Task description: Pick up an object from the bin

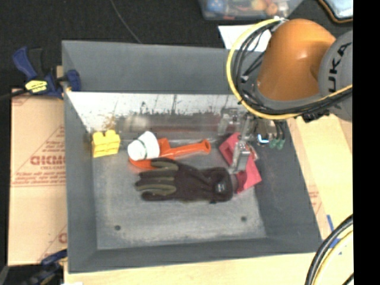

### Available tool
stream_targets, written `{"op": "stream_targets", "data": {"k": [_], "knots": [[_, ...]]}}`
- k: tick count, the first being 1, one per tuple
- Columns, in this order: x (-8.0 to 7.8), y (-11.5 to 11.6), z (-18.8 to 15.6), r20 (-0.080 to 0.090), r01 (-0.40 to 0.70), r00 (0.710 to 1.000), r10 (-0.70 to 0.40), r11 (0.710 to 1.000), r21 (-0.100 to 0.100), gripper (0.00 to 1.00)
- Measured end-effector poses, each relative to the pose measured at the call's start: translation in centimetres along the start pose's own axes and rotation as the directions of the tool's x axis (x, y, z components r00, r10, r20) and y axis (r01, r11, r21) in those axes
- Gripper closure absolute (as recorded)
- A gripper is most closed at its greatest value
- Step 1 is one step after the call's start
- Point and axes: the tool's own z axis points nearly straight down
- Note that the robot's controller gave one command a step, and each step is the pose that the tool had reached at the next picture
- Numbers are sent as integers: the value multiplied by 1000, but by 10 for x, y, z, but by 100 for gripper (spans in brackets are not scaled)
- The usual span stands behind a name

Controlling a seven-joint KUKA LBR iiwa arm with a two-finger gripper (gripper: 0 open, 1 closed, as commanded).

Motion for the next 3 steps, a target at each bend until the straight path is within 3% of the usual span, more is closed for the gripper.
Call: {"op": "stream_targets", "data": {"k": [1, 2, 3], "knots": [[-1, 0, -5, 8, 0, 1000, 0, 1000, 1, 0], [16, 41, 120, 10, -214, 977, 214, 977, -3, 0], [5, 61, 83, 21, -44, 999, 44, 999, 1, 0]]}}
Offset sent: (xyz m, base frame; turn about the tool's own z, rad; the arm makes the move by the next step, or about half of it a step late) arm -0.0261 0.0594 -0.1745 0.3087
